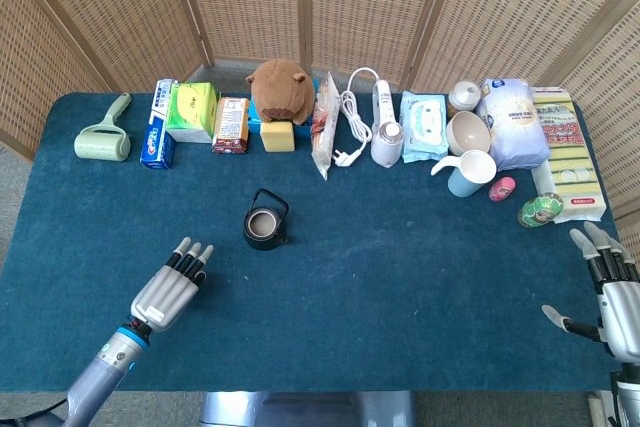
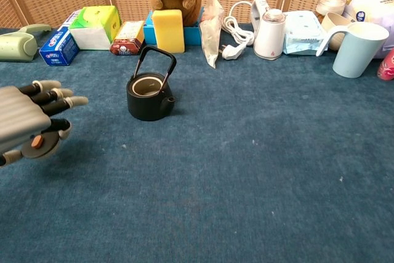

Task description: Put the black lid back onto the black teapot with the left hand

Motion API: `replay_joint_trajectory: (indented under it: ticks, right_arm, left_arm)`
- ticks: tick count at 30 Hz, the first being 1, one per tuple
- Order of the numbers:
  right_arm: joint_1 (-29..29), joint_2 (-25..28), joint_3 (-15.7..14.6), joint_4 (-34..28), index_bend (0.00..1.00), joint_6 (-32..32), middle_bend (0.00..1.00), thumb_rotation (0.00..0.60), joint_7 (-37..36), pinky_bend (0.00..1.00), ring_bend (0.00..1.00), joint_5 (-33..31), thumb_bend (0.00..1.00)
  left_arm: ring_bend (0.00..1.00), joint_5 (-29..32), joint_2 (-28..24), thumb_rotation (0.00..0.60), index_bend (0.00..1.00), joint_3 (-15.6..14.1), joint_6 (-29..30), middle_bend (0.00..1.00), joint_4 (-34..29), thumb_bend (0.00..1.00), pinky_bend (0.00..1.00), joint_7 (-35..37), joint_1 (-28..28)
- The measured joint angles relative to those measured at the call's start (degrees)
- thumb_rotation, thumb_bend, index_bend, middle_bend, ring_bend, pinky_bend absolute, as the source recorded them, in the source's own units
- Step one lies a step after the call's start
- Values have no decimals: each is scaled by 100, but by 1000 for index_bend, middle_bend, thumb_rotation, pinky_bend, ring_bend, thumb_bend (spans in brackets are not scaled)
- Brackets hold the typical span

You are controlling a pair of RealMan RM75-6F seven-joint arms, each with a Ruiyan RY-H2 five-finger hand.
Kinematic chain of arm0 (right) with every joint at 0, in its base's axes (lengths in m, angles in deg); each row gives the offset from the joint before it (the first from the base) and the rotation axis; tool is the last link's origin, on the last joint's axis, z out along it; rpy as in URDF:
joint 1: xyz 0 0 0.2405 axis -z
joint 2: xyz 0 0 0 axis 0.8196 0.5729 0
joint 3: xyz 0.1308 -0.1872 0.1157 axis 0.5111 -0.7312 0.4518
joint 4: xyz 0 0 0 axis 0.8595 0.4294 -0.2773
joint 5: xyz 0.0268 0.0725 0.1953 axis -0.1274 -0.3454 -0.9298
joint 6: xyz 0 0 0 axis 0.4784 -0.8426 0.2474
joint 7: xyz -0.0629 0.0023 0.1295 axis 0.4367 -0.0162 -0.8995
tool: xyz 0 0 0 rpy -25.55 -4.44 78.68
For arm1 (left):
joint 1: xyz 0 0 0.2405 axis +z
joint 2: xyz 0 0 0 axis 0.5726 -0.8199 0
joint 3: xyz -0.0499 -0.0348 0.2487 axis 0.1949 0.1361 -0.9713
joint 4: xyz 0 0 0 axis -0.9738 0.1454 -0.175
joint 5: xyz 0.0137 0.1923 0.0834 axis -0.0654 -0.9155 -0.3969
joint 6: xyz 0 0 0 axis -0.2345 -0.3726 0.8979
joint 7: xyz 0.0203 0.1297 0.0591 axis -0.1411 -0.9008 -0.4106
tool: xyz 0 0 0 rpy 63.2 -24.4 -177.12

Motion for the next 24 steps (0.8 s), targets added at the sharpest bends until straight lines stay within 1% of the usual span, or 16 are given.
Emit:
replay_joint_trajectory:
  ticks: [2,7,12,17,20,24]
  right_arm:
    - [-1,6,-5,-7,0,13,0,600,1,0,0,-6,42]
    - [-10,12,-10,-14,0,39,0,600,6,0,0,-10,42]
    - [-26,8,-15,-14,0,88,0,600,27,0,0,-28,43]
    - [-36,8,-17,-13,0,117,0,600,30,0,0,-42,43]
    - [-40,15,-16,-7,0,138,0,600,20,0,0,-62,42]
    - [-43,35,-7,2,0,157,0,600,-31,0,0,-102,42]
  left_arm:
    - [0,6,-58,600,413,40,7,0,-90,274,21,6,-20]
    - [0,32,-198,600,412,251,34,0,-302,275,21,72,-119]
    - [0,-17,-259,600,413,619,0,0,-460,274,21,226,-400]
    - [0,67,-224,600,412,881,-145,0,-561,275,21,103,-648]
    - [0,248,-128,600,413,1052,-253,0,-556,274,21,-82,-799]
    - [0,734,126,600,412,1313,-430,0,-472,274,21,-476,-1065]
